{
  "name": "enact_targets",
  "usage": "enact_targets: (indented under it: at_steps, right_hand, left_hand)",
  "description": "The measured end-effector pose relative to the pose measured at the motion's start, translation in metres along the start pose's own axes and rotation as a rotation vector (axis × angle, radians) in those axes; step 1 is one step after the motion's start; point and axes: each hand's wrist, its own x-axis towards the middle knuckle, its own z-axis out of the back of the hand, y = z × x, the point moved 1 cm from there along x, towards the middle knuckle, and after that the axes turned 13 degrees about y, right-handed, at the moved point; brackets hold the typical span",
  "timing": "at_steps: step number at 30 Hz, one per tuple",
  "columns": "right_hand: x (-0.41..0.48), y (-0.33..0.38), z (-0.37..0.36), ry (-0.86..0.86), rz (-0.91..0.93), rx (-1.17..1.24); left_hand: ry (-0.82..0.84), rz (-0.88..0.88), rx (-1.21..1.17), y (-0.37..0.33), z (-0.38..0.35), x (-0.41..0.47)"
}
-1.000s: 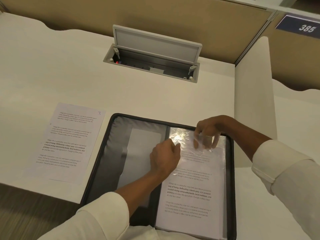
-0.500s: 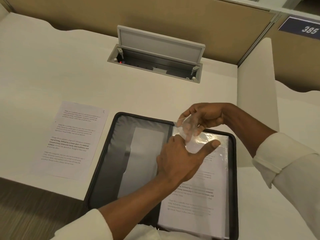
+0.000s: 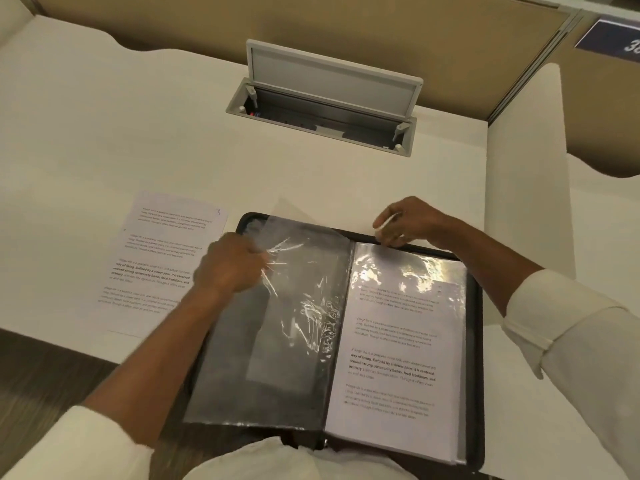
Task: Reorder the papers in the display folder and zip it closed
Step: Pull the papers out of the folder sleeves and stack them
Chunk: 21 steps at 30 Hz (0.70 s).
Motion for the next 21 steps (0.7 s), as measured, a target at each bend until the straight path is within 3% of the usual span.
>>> enact_targets:
  at_steps: [5,21]
  right_hand:
    - [-0.010,-0.035,-0.003,-0.099,-0.055,-0.442]
    - [-0.029,-0.061,-0.001,-0.166,-0.091,-0.654]
  left_hand:
    - [-0.106,0.081,-0.088,0.032,-0.005,0.028]
    - [-0.173,0.194,0.038,0.039,-0.027,0.042]
